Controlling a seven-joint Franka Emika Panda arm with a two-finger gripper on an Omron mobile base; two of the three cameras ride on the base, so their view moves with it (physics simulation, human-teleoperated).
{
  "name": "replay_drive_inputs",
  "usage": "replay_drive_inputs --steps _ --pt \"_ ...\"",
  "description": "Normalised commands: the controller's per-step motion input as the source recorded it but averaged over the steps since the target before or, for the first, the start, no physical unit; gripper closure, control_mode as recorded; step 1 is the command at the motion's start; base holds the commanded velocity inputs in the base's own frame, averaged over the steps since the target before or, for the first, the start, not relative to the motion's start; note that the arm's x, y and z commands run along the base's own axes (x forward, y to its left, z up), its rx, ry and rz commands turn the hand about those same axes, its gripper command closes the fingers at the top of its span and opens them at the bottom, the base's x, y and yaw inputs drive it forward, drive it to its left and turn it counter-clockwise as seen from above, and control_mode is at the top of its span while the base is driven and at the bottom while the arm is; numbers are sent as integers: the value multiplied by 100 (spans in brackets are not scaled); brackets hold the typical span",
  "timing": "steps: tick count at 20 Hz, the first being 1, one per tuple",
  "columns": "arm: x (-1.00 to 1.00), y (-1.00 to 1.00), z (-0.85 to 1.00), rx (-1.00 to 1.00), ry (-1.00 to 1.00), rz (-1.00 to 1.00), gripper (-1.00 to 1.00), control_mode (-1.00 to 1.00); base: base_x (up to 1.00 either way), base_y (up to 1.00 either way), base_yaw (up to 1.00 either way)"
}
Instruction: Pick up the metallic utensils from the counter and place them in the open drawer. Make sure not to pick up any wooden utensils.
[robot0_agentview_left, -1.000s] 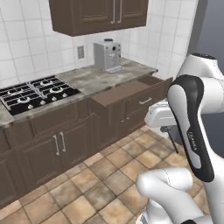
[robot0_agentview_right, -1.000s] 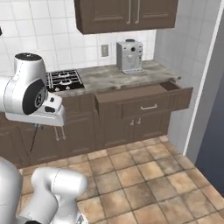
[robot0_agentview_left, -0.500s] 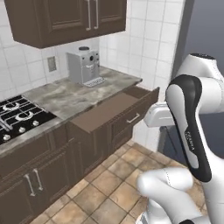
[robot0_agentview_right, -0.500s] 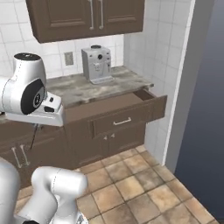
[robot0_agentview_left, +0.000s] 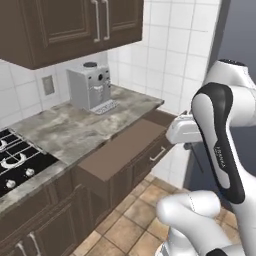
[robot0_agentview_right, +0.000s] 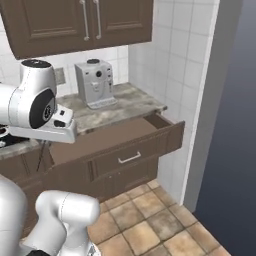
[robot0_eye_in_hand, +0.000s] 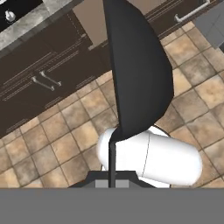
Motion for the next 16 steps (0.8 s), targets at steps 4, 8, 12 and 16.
replay_drive_inputs --steps 4,8,12,16 --pt "0 0 0 0 0 0 100 100 10 86 -40" --pt "0 0 0 0 0 0 100 100 7 63 -46" --pt "0 0 0 0 0 0 100 100 10 44 -44" --pt "0 0 0 0 0 0 100 100 2 34 -38"
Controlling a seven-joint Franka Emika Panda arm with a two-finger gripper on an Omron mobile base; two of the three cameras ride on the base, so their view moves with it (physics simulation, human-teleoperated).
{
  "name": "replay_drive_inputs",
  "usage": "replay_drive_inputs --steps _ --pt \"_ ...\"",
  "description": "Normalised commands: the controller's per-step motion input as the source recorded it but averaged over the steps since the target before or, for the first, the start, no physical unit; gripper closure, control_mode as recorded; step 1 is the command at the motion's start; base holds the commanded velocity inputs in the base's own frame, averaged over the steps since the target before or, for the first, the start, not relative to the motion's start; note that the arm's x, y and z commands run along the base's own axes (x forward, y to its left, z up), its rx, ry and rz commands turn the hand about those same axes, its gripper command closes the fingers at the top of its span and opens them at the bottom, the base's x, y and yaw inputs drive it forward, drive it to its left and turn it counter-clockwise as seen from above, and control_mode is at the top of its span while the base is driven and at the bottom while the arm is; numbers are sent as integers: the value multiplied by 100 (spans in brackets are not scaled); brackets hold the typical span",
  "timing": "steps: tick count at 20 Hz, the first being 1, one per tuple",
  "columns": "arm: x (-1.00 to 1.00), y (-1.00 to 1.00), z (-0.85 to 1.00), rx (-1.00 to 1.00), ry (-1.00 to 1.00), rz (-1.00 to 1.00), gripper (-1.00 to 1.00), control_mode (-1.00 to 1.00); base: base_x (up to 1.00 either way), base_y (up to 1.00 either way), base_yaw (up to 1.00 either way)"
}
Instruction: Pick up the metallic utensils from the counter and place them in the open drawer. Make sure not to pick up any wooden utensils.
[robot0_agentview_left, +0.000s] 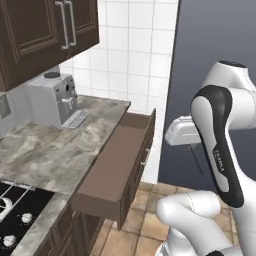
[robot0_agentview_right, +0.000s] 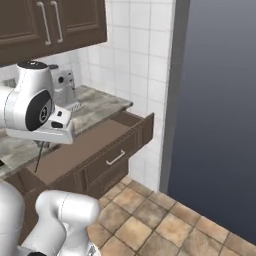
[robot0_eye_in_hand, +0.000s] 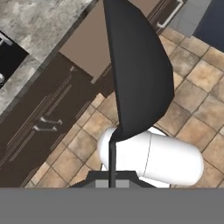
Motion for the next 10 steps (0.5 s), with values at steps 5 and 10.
replay_drive_inputs --steps 5,10 --pt "0 0 0 0 0 0 100 100 0 39 -37" --pt "0 0 0 0 0 0 100 100 0 61 -41"
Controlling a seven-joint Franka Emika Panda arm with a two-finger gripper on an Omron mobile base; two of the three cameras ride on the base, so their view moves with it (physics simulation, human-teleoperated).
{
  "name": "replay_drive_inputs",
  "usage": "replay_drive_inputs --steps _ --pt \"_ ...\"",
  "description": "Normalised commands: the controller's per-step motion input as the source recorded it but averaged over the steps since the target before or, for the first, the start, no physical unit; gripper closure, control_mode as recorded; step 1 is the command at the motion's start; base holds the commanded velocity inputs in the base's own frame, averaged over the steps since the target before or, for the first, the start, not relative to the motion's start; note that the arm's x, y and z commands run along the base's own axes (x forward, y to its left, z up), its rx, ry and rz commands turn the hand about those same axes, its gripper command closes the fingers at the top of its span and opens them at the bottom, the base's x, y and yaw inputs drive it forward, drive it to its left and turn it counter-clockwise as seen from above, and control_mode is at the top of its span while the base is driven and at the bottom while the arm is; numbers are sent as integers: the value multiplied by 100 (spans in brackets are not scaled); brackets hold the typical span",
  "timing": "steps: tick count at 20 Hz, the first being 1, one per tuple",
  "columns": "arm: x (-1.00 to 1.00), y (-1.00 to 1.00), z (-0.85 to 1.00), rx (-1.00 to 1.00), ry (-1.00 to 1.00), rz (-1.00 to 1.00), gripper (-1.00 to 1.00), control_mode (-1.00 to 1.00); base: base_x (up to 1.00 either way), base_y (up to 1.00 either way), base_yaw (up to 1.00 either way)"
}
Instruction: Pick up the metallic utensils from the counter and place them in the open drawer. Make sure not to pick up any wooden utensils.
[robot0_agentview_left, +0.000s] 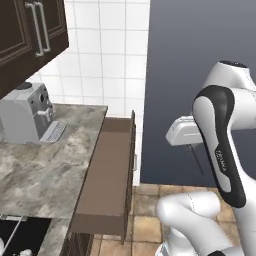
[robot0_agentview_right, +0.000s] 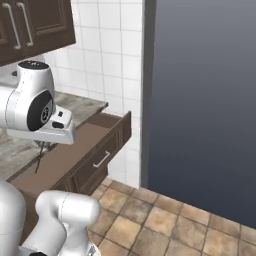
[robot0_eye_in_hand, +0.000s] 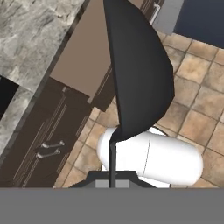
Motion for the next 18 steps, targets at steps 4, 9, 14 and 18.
replay_drive_inputs --steps 4,9,14,18 --pt "0 0 0 0 0 0 100 100 -2 62 -19" --pt "0 0 0 0 0 0 100 100 -10 36 0" --pt "0 0 0 0 0 0 100 100 -18 5 -7" --pt "0 0 0 0 0 0 100 100 -37 0 -15"
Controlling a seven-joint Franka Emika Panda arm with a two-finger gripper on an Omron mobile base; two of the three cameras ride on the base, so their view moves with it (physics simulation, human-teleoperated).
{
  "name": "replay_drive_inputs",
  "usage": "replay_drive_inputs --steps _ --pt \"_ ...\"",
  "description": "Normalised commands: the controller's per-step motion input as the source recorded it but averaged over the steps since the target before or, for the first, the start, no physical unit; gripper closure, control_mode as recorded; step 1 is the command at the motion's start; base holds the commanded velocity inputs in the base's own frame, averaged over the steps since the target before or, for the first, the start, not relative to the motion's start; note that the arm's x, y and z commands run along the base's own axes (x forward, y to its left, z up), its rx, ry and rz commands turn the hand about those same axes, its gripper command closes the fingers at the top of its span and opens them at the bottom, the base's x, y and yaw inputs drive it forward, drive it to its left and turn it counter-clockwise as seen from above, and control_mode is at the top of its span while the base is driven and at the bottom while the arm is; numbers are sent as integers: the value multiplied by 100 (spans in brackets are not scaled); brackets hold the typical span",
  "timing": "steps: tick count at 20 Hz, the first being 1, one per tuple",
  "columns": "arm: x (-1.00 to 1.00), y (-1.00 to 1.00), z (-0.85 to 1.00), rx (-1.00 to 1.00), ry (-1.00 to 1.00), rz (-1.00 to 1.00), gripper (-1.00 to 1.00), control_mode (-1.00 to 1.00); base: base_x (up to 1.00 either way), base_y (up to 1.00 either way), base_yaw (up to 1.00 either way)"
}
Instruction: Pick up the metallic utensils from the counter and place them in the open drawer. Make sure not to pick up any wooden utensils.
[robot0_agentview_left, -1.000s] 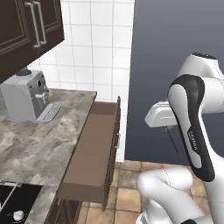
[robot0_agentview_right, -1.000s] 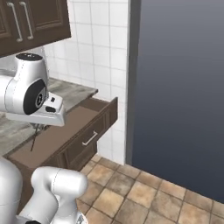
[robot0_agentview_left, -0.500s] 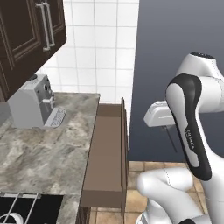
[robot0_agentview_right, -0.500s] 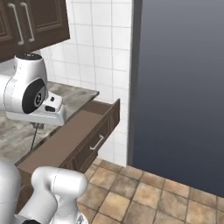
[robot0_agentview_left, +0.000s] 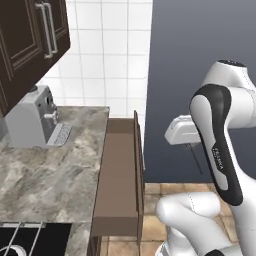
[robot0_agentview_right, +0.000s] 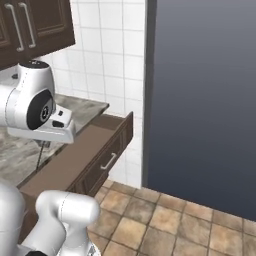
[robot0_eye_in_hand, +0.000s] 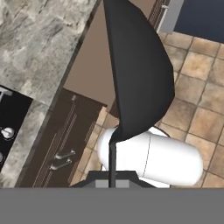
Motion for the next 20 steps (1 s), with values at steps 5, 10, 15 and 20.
replay_drive_inputs --steps 5,10,15,20 --pt "0 0 0 0 0 0 100 100 -66 4 -17" --pt "0 0 0 0 0 0 100 100 -25 17 -11" --pt "0 0 0 0 0 0 100 100 6 5 -1" --pt "0 0 0 0 0 0 100 100 0 0 0"
